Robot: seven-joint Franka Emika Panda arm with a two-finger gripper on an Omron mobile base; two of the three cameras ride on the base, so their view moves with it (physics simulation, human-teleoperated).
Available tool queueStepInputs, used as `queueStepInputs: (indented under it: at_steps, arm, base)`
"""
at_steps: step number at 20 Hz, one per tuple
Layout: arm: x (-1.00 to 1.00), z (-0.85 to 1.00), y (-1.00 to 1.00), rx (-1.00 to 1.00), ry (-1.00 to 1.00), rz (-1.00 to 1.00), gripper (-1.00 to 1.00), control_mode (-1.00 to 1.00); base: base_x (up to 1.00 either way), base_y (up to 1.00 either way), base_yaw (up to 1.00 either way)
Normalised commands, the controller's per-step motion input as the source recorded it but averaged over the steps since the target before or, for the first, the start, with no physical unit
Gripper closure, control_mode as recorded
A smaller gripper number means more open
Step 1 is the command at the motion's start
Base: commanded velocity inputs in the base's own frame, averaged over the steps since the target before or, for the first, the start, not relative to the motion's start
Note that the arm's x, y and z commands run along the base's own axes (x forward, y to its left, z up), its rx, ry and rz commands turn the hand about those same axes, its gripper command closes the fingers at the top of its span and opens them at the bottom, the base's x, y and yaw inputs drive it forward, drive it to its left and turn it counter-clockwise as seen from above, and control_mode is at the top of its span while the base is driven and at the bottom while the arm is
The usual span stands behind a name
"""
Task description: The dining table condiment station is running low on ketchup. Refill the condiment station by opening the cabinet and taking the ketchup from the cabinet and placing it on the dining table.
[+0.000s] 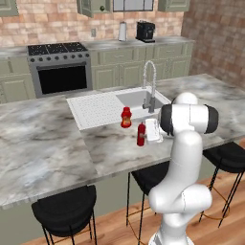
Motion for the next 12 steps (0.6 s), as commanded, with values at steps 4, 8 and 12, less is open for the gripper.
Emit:
queueStepInputs:
  at_steps: [4,8,12]
  arm:
    - [-0.06,0.00,-0.08,0.00,0.00,0.03,-1.00,-1.00]
    - [-0.19,0.00,0.00,0.00,0.00,0.01,-1.00,-1.00]
    - [-0.21,0.08,0.00,0.00,-0.02,0.00,-1.00,-1.00]
  base:
    - [0.00,0.00,0.00]
    - [0.00,0.00,0.00]
    - [0.00,0.00,0.00]
